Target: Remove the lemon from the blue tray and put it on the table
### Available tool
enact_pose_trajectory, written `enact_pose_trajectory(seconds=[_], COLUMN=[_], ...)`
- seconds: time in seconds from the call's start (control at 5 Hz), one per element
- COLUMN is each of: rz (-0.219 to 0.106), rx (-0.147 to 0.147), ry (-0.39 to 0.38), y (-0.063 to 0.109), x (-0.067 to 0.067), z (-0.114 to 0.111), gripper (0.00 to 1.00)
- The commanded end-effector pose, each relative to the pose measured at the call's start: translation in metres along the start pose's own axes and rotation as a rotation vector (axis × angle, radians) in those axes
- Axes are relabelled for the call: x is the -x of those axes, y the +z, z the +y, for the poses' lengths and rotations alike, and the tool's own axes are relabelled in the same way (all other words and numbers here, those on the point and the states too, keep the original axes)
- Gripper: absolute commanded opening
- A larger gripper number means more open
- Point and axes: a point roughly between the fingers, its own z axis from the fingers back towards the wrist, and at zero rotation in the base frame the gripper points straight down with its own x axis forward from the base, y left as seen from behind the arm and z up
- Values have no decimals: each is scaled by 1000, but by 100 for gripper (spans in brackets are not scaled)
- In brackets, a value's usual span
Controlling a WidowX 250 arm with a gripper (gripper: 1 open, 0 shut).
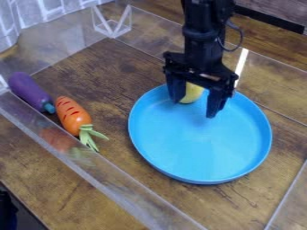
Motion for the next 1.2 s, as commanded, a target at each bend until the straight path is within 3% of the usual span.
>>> enact_pose_trajectory(seconds=[0.0, 0.6, 1.0], rz=[-62, -65, -71], rx=[-13, -32, -53], ry=[5, 13, 30], y=[19, -3, 0], x=[-15, -31, -39], z=[11, 15, 29], gripper=[100, 100, 100])
